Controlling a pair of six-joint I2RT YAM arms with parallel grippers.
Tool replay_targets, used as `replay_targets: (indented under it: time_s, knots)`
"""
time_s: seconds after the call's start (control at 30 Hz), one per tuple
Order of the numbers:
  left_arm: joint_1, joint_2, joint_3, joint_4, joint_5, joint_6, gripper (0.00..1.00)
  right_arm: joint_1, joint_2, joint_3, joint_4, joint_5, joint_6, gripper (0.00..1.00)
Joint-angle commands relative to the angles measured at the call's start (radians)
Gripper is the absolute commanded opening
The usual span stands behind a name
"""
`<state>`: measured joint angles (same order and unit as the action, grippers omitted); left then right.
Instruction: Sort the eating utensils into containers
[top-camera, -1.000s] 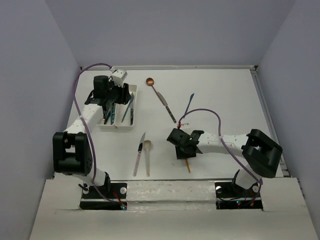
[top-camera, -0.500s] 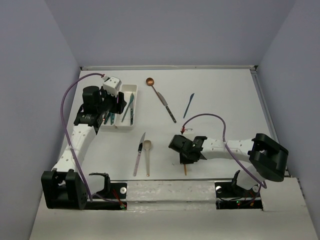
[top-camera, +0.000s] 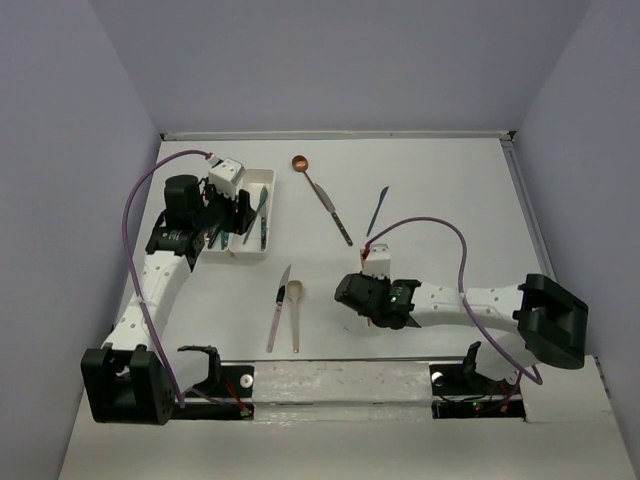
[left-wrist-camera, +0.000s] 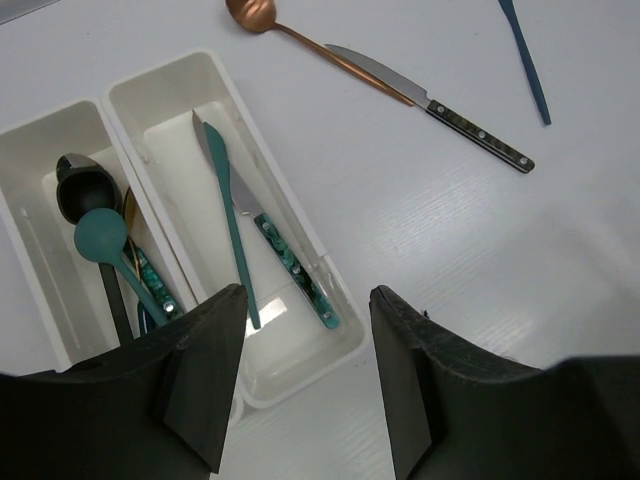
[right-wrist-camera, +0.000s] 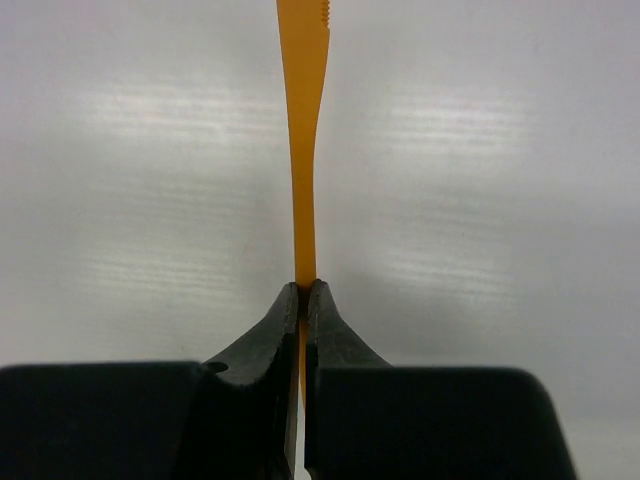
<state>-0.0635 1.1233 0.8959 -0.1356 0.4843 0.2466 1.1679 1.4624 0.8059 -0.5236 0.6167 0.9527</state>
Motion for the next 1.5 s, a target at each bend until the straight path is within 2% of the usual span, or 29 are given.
replay_targets:
  time_s: [0.0, 0.13, 0.23, 0.27, 0.3, 0.4, 0.73, 1.03, 1.17, 1.27, 1.3, 1.33, 1.47]
  knots:
    - [0.005, -0.059, -0.017, -0.009, 0.099, -0.013, 0.63, 0.003, -0.082, 0.046, 0.277, 0.245, -0.18, 0.0]
    - [-0.01, -0.083, -0.017, -0.009, 0.143, -0.021, 0.62, 0.003, -0.109, 0.018, 0.583, 0.21, -0.414, 0.0]
    - [-0.105, -0.089, -0.012, -0.009, 0.192, -0.02, 0.62, 0.003, -0.053, 0.064, 0.747, 0.213, -0.578, 0.0]
    - [-0.105, -0.091, -0.009, -0.007, 0.191, -0.018, 0.62, 0.003, -0.036, 0.073, 0.799, 0.206, -0.616, 0.0]
    - [-0.164, -0.089, -0.005, -0.004, 0.185, -0.015, 0.63, 0.003, -0.021, 0.079, 0.891, 0.198, -0.67, 0.0]
    - [-0.246, -0.092, -0.011, 0.019, 0.177, -0.013, 0.63, 0.003, 0.039, 0.137, 0.996, 0.143, -0.742, 0.0]
    - [-0.254, -0.049, -0.031, 0.096, 0.152, -0.066, 0.66, 0.003, 0.207, 0.328, 1.005, 0.068, -0.792, 0.0]
    - [-0.254, -0.02, -0.043, 0.214, 0.062, -0.145, 0.58, 0.003, 0.213, 0.337, 1.002, 0.012, -0.769, 0.0]
    - [-0.254, -0.016, -0.048, 0.22, 0.054, -0.155, 0.44, 0.003, 0.199, 0.326, 1.004, 0.018, -0.75, 0.0]
    - [-0.254, -0.014, -0.051, 0.212, 0.054, -0.155, 0.19, 0.003, 0.199, 0.322, 1.004, 0.017, -0.746, 0.0]
    - [-0.254, -0.014, -0.051, 0.211, 0.054, -0.155, 0.05, 0.003, 0.2, 0.323, 1.005, 0.015, -0.747, 0.0]
    - [-0.254, -0.014, -0.051, 0.212, 0.054, -0.156, 0.0, 0.003, 0.203, 0.326, 1.004, 0.009, -0.747, 0.0]
    - [-0.251, -0.016, -0.054, 0.208, 0.046, -0.13, 0.0, 0.003, 0.217, 0.335, 0.99, -0.017, -0.735, 0.0]
